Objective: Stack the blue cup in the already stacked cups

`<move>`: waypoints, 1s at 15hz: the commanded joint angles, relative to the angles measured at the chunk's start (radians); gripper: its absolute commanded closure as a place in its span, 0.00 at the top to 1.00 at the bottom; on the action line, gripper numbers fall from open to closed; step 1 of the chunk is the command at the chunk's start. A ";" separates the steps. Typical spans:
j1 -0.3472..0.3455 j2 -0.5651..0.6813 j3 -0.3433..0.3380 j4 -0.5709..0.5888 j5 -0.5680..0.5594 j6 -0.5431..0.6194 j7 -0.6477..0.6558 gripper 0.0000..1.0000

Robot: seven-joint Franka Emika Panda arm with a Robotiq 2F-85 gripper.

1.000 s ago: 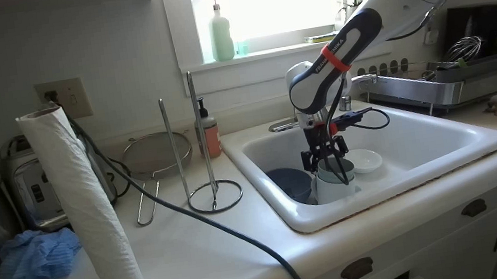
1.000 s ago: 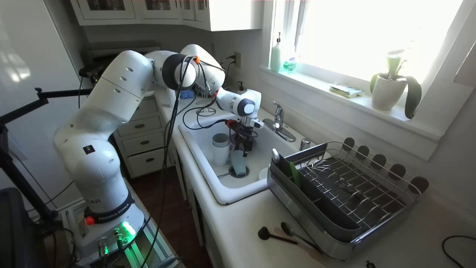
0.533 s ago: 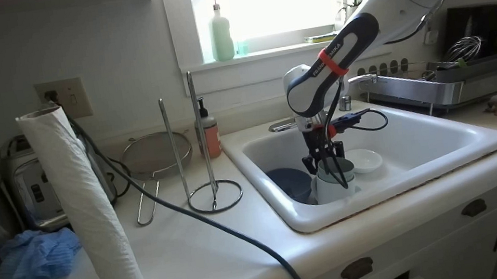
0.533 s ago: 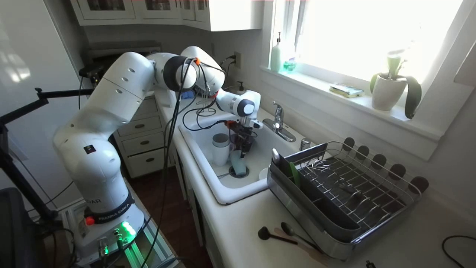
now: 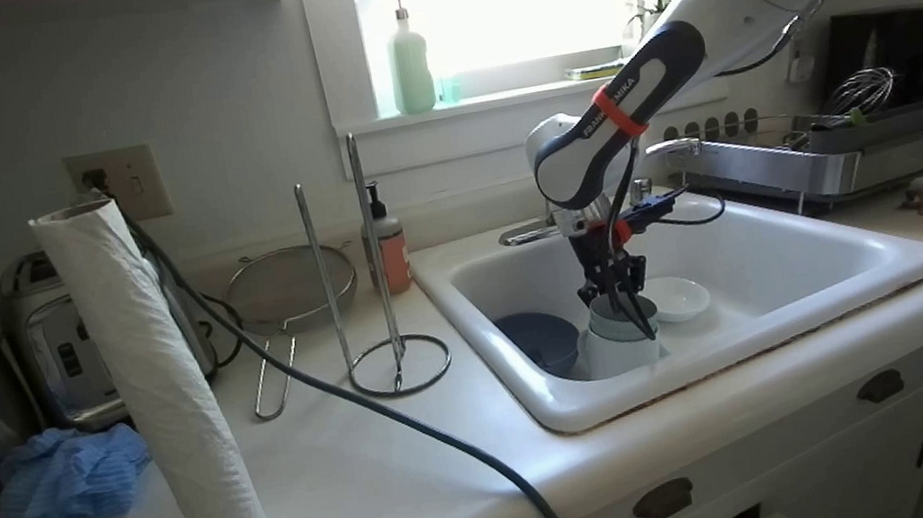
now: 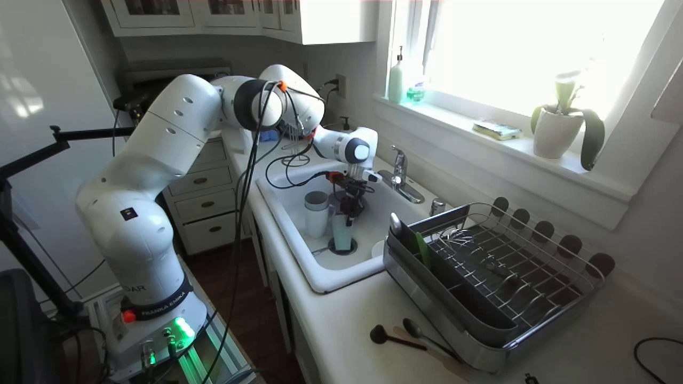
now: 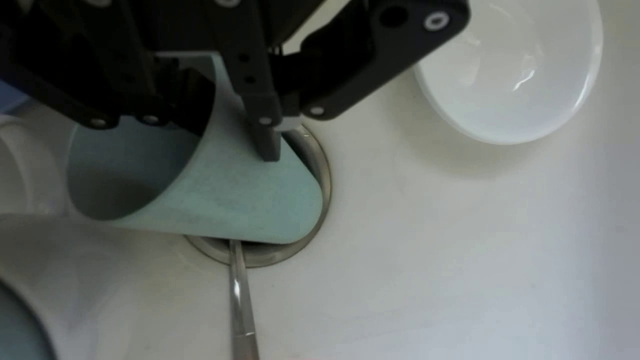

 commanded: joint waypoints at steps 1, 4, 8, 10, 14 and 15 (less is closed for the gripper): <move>0.009 -0.014 -0.011 0.001 -0.028 -0.080 0.014 0.08; 0.006 -0.045 -0.014 -0.017 -0.037 -0.122 0.012 0.08; 0.008 -0.107 -0.020 -0.036 -0.051 -0.143 0.017 0.07; 0.007 -0.140 -0.027 -0.045 -0.067 -0.130 0.026 0.07; -0.007 -0.220 -0.020 -0.068 -0.053 -0.093 0.028 0.07; -0.008 -0.261 -0.016 -0.096 -0.052 -0.064 0.023 0.07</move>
